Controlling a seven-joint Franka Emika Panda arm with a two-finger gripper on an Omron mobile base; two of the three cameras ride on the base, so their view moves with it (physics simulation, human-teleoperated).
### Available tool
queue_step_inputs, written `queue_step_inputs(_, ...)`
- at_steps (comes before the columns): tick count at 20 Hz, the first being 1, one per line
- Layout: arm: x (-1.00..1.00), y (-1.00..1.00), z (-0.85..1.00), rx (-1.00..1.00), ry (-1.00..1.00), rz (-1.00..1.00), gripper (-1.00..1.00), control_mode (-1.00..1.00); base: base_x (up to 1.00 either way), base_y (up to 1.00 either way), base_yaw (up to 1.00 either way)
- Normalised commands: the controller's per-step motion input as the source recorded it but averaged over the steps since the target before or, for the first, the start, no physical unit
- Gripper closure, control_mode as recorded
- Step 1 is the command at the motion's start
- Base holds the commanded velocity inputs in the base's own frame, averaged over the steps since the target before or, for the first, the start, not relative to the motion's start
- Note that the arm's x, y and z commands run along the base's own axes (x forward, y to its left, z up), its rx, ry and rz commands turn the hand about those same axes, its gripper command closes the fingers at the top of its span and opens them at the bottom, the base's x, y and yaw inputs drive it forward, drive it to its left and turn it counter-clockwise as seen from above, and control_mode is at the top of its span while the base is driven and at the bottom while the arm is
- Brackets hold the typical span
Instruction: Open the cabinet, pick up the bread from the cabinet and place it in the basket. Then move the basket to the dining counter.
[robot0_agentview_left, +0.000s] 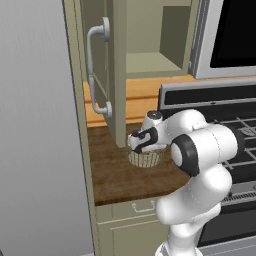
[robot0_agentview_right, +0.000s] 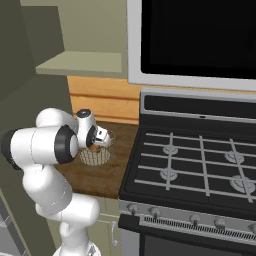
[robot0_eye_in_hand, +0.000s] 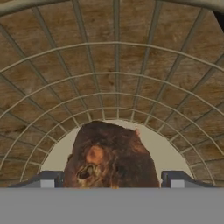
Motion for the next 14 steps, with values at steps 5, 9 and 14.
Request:
queue_step_inputs(5, -0.02, 0.0, 0.34, 0.01, 0.0, -0.01, -1.0, -1.0, 0.0, 0.0, 0.0)
queue_step_inputs(9, -0.47, -0.05, 0.4, 0.0, 0.0, -0.13, -1.0, -1.0, 0.0, 0.0, 0.0)
queue_step_inputs(14, -0.68, -0.41, 0.01, 0.02, 0.02, -0.29, -1.0, -1.0, 0.0, 0.0, 0.0)
